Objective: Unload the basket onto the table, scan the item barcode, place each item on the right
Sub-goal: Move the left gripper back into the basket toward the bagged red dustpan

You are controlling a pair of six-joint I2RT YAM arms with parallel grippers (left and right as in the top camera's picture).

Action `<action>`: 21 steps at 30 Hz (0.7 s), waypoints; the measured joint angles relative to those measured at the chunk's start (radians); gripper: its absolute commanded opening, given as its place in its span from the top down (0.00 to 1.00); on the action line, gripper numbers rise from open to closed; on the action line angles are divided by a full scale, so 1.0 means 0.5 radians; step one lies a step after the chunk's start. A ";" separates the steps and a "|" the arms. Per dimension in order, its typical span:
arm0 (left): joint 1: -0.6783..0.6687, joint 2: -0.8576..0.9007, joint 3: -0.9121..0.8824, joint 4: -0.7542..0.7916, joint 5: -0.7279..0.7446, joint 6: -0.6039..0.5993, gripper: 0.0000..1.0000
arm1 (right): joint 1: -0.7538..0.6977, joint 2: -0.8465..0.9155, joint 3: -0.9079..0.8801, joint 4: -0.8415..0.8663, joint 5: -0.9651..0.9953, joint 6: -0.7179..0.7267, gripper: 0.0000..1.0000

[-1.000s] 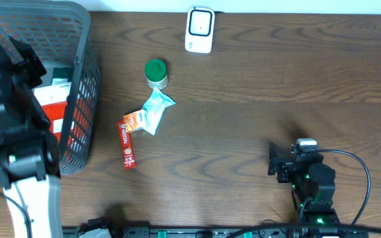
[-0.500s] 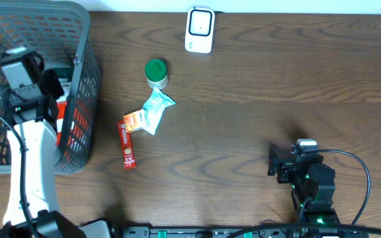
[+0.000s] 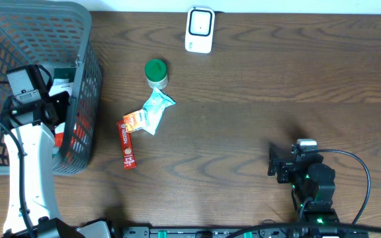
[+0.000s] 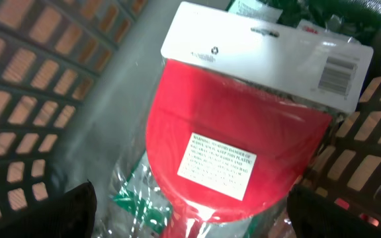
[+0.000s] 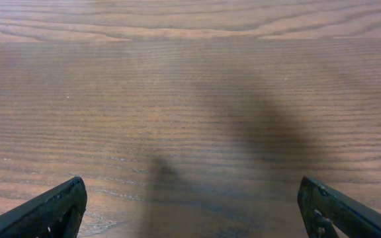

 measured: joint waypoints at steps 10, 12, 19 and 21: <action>0.000 0.000 0.000 -0.208 0.045 -0.111 0.08 | 0.000 0.000 0.000 0.008 0.000 0.000 0.01; 0.000 0.000 0.000 -0.208 0.050 -0.112 0.08 | 0.000 0.000 0.000 0.008 0.000 0.000 0.01; 0.022 0.000 0.000 -0.143 0.013 -0.111 0.08 | 0.000 0.000 -0.001 0.009 0.000 0.000 0.01; 0.056 0.000 0.000 -0.075 0.009 -0.111 0.08 | 0.000 0.000 0.000 0.010 0.000 0.001 0.01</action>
